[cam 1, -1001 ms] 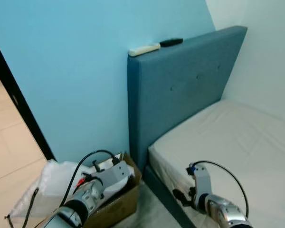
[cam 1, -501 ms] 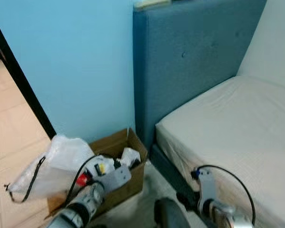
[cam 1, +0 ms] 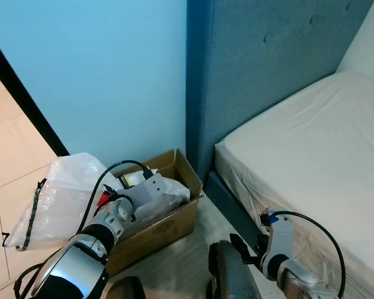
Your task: Clean up the room
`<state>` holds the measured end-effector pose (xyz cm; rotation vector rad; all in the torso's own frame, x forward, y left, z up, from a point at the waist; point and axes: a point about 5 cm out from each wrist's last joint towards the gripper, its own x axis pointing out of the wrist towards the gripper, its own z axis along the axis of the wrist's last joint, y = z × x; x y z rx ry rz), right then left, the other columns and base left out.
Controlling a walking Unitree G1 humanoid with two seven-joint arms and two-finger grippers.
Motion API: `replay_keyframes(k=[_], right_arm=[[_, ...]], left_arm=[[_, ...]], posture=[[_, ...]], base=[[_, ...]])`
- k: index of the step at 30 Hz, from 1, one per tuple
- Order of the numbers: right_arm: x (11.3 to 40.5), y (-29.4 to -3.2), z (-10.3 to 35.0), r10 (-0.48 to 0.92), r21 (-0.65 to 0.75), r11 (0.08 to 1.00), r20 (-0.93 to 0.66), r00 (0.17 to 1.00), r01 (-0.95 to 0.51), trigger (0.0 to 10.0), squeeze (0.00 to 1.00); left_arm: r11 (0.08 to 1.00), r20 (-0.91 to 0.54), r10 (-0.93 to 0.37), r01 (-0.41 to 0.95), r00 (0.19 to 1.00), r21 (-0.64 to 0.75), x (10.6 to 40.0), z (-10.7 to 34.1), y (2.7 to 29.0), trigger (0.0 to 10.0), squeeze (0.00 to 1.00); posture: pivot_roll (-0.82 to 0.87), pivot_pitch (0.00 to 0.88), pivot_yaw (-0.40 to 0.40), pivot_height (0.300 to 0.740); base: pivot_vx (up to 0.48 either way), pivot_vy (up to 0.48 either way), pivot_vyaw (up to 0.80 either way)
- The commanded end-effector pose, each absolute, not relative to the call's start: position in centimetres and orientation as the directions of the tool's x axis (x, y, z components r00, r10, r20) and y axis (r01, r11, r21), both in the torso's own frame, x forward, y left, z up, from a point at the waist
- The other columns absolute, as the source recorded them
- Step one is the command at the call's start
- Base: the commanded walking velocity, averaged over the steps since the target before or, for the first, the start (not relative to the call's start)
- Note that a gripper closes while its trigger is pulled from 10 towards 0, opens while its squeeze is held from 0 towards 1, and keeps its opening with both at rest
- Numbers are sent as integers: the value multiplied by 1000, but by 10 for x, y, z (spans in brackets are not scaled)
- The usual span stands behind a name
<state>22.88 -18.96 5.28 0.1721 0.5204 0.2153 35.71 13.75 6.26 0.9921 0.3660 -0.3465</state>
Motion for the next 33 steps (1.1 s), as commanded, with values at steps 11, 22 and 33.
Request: replay_keyframes(k=[11, 22, 33], right_arm=[[169, -156, 78, 515, 286, 857, -442, 734, -429, 10000, 0], [139, -137, 102, 600, 357, 798, -388, 700, -486, 10000, 0], [144, -141, 115, 598, 334, 799, -357, 718, -500, 10000, 0]], left_arm=[[370, -697, -73, 668, 713, 645, 327, 22, 159, 10000, 0], [517, -526, -79, 486, 847, 705, 348, 48, 147, 10000, 0], [684, -383, -130, 363, 914, 633, 373, 88, 130, 10000, 1000]], posture=[[-295, 388, 91, 533], [-368, 464, 72, 533], [-386, 428, 74, 533]], base=[[0, 0, 0], [0, 0, 0], [0, 0, 0]])
